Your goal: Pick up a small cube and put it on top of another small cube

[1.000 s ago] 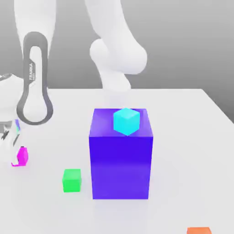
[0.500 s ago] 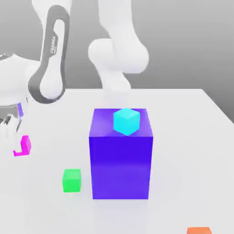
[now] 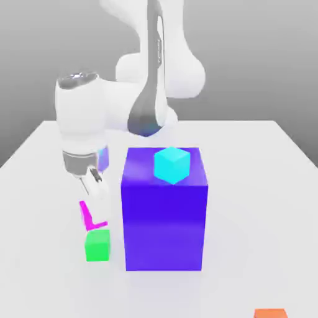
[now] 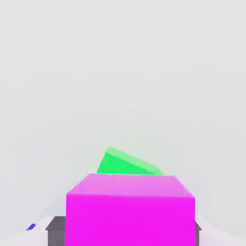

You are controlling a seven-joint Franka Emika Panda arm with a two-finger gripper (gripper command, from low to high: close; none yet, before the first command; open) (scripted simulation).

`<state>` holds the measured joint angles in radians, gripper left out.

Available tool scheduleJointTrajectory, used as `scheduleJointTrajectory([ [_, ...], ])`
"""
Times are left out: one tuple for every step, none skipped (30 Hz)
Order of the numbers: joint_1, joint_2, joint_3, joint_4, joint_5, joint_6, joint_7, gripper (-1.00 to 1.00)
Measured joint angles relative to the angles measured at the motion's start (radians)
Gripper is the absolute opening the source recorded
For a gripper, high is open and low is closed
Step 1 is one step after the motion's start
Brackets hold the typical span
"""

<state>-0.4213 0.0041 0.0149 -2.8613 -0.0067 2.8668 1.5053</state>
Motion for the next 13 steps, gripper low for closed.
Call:
scheduleJointTrajectory([
  [-0.002,0.035,0.003,0.002,-0.001,0.033,0.000,-1.00],
  [-0.003,0.057,0.003,0.002,-0.001,0.054,0.001,1.00],
  [-0.003,0.057,0.003,0.002,-0.001,0.054,0.001,1.00],
  [-0.003,0.057,0.003,0.002,-0.001,0.054,0.001,1.00],
  [-0.003,0.057,0.003,0.002,-0.001,0.054,0.001,1.00],
  [-0.003,0.057,0.003,0.002,-0.001,0.054,0.001,1.00],
  [-0.003,0.057,0.003,0.002,-0.001,0.054,0.001,1.00],
  [-0.003,0.068,0.003,0.003,0.000,0.064,0.000,1.00],
  [-0.003,0.055,0.003,0.002,-0.001,0.052,0.000,1.00],
  [-0.003,0.031,0.002,0.001,-0.002,0.029,0.001,1.00],
  [-0.004,0.001,0.003,0.000,0.000,0.000,0.000,1.00],
  [-0.004,-0.032,0.003,-0.002,0.002,-0.031,-0.001,1.00],
  [-0.003,-0.066,0.003,-0.003,0.004,-0.064,-0.003,1.00],
])
